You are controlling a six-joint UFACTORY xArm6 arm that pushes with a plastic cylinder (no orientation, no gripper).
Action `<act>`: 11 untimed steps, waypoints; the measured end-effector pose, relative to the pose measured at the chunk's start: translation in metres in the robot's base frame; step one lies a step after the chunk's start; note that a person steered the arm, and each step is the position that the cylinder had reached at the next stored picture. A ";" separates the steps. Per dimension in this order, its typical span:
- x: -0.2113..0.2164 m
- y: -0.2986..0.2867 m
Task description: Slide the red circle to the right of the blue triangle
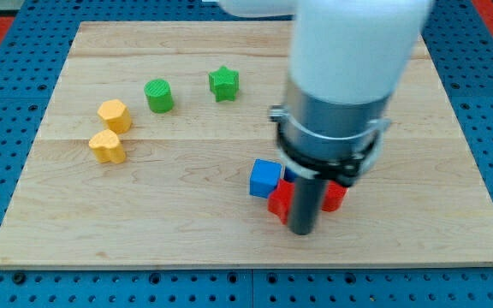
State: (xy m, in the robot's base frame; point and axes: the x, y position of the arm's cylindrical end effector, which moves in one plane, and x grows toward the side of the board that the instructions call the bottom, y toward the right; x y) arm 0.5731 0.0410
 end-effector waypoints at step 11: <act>-0.036 0.033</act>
